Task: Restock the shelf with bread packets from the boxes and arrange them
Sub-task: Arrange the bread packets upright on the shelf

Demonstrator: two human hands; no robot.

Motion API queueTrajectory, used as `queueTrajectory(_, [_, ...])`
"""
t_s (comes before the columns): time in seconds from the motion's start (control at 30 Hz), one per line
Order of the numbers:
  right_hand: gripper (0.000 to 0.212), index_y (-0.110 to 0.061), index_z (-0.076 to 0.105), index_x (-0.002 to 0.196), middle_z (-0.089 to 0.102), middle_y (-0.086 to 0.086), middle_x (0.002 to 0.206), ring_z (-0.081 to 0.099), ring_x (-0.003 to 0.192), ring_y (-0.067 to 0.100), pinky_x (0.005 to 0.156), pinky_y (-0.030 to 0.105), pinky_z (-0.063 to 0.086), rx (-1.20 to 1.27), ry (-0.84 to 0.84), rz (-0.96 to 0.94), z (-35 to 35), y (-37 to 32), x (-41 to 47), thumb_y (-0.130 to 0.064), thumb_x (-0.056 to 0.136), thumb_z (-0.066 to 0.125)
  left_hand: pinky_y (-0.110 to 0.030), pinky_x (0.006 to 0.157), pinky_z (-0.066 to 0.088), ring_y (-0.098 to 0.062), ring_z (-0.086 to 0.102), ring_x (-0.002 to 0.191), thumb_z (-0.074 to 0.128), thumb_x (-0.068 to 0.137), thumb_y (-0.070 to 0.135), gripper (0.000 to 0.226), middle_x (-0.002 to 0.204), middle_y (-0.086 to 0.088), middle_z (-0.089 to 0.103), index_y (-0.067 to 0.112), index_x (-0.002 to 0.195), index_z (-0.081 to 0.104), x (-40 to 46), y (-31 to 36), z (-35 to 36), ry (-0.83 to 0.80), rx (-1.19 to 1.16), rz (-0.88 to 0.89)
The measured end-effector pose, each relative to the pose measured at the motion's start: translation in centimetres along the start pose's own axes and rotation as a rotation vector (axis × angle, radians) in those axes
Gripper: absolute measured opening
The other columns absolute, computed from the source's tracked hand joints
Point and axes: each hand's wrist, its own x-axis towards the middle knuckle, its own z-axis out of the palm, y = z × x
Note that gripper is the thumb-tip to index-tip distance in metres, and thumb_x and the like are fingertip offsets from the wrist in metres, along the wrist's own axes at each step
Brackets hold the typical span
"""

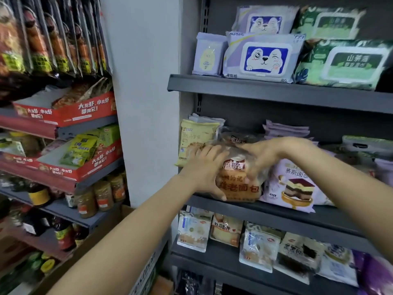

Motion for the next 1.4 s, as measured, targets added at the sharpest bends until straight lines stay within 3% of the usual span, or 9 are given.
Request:
queueTrajectory(0.07, [0.119,-0.023,0.012,0.15,0.039,0.002,0.147,0.041,0.132,0.023,0.107,0.032,0.037,-0.142,0.064,0.058,1.6,-0.8,0.2,-0.048,0.058,0.083,-0.056,0.113,0.015,-0.028,0.016,0.14,0.075,0.053,0.068,0.12,0.15,-0.007,0.02,0.02,0.147,0.017,0.5,0.6,0.4,0.045,0.137,-0.032])
queueTrajectory(0.2, [0.092,-0.012,0.033,0.135,0.052,0.01,0.132,0.053,0.12,0.029,0.087,0.034,0.045,-0.29,0.332,0.1,4.6,-1.1,1.9,-0.04,0.063,0.083,-0.057,0.111,0.02,-0.03,0.025,0.135,0.078,0.057,0.059,0.102,0.142,-0.011,0.03,0.015,0.136,0.03,2.2,1.0,1.1,0.081,0.188,-0.166])
queueTrajectory(0.3, [0.081,-0.011,0.04,0.13,0.054,0.012,0.131,0.052,0.121,0.03,0.087,0.036,0.046,-0.259,0.387,0.12,5.3,-0.9,2.9,-0.037,0.066,0.082,-0.058,0.111,0.017,-0.031,0.017,0.141,0.079,0.056,0.059,0.114,0.149,-0.013,0.023,0.013,0.143,0.021,3.4,0.6,1.5,0.059,0.183,-0.253])
queueTrajectory(0.5, [0.058,-0.008,0.056,0.118,0.061,0.009,0.12,0.059,0.11,0.026,0.082,0.029,0.048,-0.185,0.202,0.085,4.1,-0.8,3.7,-0.029,0.07,0.081,-0.067,0.11,-0.006,-0.033,-0.019,0.144,0.069,0.055,0.074,0.135,0.157,-0.016,-0.016,0.012,0.151,-0.002,4.2,1.0,1.0,0.029,0.365,-0.181])
queueTrajectory(0.63, [0.048,-0.003,0.052,0.123,0.064,0.017,0.107,0.056,0.081,0.021,0.064,0.031,0.046,0.334,0.142,-0.04,0.9,0.9,3.8,-0.013,0.077,0.064,-0.061,0.114,-0.006,-0.03,-0.019,0.145,0.067,0.056,0.076,0.128,0.159,-0.012,-0.008,0.01,0.151,0.011,4.5,0.7,0.7,0.003,0.337,-0.048])
queueTrajectory(0.8, [0.033,-0.004,0.055,0.12,0.058,0.018,0.122,0.056,0.099,0.026,0.078,0.029,0.043,0.212,0.572,0.031,0.4,1.0,8.5,-0.018,0.092,0.045,-0.062,0.115,0.0,-0.029,0.008,0.146,0.072,0.059,0.066,0.119,0.156,-0.007,0.019,0.019,0.15,0.011,5.6,0.5,0.8,-0.076,0.251,-0.05])
queueTrajectory(0.93, [0.042,-0.005,0.045,0.135,0.044,0.016,0.141,0.044,0.128,0.031,0.108,0.036,0.033,0.128,0.458,0.087,1.9,1.3,11.2,-0.022,0.097,0.041,-0.061,0.113,0.003,-0.031,0.014,0.143,0.075,0.061,0.059,0.115,0.153,-0.008,0.026,0.02,0.148,0.012,5.4,0.8,1.2,-0.1,0.173,-0.089])
queueTrajectory(1.2, [0.035,-0.008,0.053,0.126,0.055,0.014,0.125,0.054,0.109,0.028,0.095,0.034,0.042,0.144,0.36,0.055,2.0,1.7,12.1,-0.025,0.098,0.038,-0.062,0.114,0.002,-0.03,0.013,0.144,0.077,0.06,0.058,0.116,0.155,-0.006,0.024,0.02,0.148,0.013,5.4,0.8,1.2,-0.116,0.122,-0.107])
queueTrajectory(1.4, [0.035,-0.015,0.057,0.124,0.056,0.011,0.13,0.054,0.116,0.031,0.098,0.035,0.044,0.197,0.617,-0.068,0.9,0.7,7.7,-0.014,0.095,0.037,-0.066,0.112,-0.004,-0.03,0.001,0.147,0.073,0.06,0.063,0.121,0.159,-0.005,0.009,0.022,0.151,0.003,5.0,1.1,0.9,-0.117,0.126,-0.122])
